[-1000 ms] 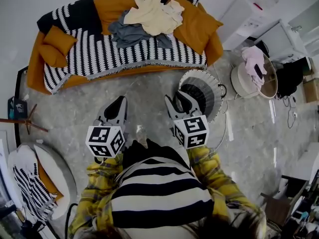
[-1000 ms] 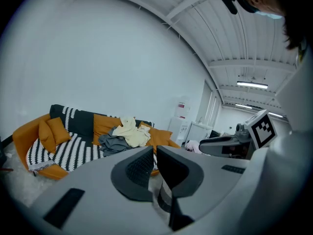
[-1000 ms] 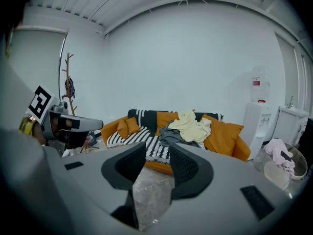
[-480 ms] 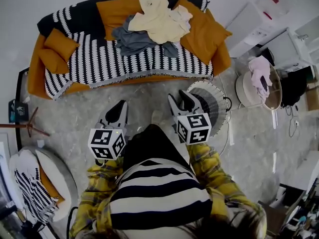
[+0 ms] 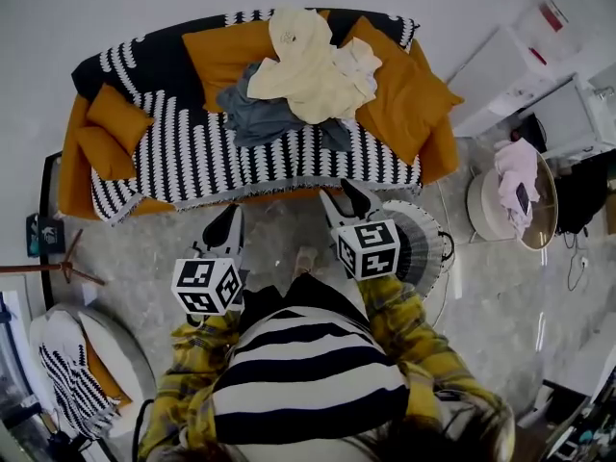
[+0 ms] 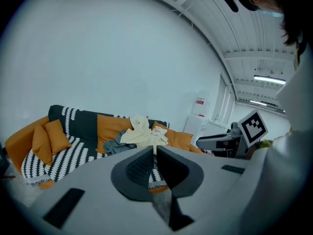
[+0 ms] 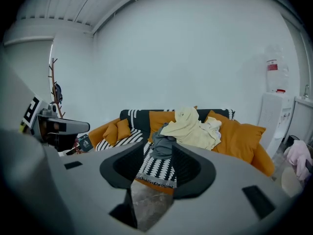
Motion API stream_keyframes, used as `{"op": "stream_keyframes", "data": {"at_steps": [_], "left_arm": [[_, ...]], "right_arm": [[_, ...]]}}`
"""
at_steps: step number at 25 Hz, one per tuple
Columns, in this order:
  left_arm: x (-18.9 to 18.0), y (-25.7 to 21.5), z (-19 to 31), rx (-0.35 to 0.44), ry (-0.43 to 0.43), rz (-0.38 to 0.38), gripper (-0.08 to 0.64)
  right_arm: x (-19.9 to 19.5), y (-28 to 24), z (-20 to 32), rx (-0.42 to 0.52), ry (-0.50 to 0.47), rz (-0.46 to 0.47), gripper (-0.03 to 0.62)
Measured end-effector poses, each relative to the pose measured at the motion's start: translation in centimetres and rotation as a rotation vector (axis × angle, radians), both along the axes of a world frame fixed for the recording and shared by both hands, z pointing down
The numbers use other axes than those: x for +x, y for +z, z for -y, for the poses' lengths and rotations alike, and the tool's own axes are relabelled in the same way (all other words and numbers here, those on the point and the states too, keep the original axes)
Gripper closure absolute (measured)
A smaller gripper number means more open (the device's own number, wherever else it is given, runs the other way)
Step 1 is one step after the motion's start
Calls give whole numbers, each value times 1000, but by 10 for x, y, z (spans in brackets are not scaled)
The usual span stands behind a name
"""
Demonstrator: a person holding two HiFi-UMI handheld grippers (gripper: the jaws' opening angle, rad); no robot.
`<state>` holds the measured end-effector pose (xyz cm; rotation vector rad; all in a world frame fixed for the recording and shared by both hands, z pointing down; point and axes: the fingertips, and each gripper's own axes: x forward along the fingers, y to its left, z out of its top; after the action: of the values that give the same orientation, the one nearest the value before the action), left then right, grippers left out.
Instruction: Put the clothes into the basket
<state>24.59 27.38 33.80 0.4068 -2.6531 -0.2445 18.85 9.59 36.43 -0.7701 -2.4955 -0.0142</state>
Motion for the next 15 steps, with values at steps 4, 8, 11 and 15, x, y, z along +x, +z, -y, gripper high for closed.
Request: {"op": "stream_keyframes", "data": {"at_steps": [4,8,11,15], "left_arm": [[-43,5,12,-8,1,-8,529],[-79,9,19,-14,1,-5,528],[-100,12,21,-20,6,-12,528],[-130,16,24,-23,21,-15,529]], "right_arm": [[-43,8,6,-11,-12,-18,416],[-79,19,11,3,-26,-26,413],[-98,29,11,9,-30,-48,408],[-126,36,12,15,-28,-59,400]]}}
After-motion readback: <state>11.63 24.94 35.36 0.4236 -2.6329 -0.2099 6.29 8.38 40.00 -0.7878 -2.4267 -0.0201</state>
